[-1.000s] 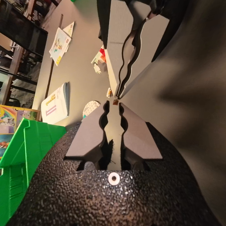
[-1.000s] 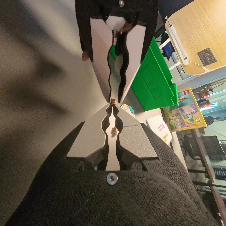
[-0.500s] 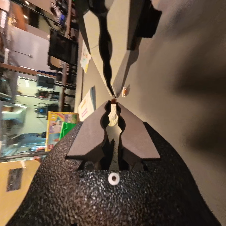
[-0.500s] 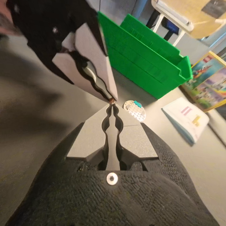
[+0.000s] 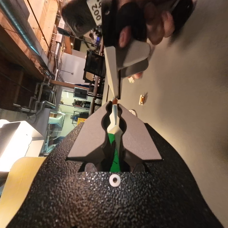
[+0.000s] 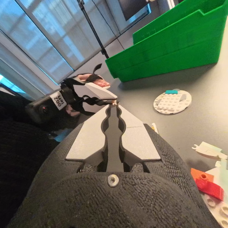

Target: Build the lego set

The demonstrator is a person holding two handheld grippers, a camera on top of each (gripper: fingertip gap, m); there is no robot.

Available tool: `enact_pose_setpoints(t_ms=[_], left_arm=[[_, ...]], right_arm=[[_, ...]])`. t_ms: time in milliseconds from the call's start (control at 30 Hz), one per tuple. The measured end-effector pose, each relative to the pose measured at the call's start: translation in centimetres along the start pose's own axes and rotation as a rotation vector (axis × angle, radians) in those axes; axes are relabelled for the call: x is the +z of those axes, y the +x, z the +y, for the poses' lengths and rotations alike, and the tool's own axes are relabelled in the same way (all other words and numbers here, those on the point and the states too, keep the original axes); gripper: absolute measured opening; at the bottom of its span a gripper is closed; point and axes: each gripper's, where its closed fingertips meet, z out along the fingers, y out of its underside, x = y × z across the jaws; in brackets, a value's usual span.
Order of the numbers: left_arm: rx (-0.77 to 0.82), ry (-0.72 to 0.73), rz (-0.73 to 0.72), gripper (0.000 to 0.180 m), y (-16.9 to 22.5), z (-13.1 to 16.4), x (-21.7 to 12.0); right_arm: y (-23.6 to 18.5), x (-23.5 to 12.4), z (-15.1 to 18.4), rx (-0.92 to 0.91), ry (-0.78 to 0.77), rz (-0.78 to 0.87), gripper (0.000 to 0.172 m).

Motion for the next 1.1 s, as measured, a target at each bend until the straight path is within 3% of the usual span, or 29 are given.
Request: enact_pose_setpoints(t_ms=[133,233,333,567,633,833,867,1000,1100], left_arm=[[-0.003,0.015,-0.011,0.004,-0.1,-0.3,0.0],[-0.092,0.014,0.004,0.004,-0.1,0.0,0.2],[-0.295,-0.043,0.099,0.004,0.8,1.2,0.8],[-0.783,-0.162,0.404,0.005,4.5,2.8,1.7],[-0.837,-0.210,0.475,0.005,5.6,3.2,1.8],[-0.936,-0.226,0.442,0.005,5.2,3.5,2.3],[-0.947,-0.234,0.428,0.008,5.0,3.6,2.3],[-0.988,-0.258,0.416,0.053,5.0,4.1,2.2],[-0.969,-0.222,0.329,0.061,4.0,4.5,2.2]], right_arm=[[-0.1,-0.1,-0.2,0.041,0.014,-0.032,0.006],[-0.1,-0.2,-0.4,0.011,0.022,-0.029,0.009],[0.5,-0.4,-1.2,-0.184,0.053,0.069,0.017],[1.9,-4.4,-6.4,-0.725,0.292,0.491,0.013],[2.4,-5.3,-7.1,-0.818,0.318,0.594,0.008],[3.2,-4.9,-6.4,-0.916,0.247,0.683,0.006],[3.3,-4.7,-6.2,-0.924,0.235,0.681,0.006],[3.1,-4.0,-5.4,-0.953,0.175,0.632,0.016],[3.7,-3.6,-4.5,-0.911,0.090,0.600,0.027]])
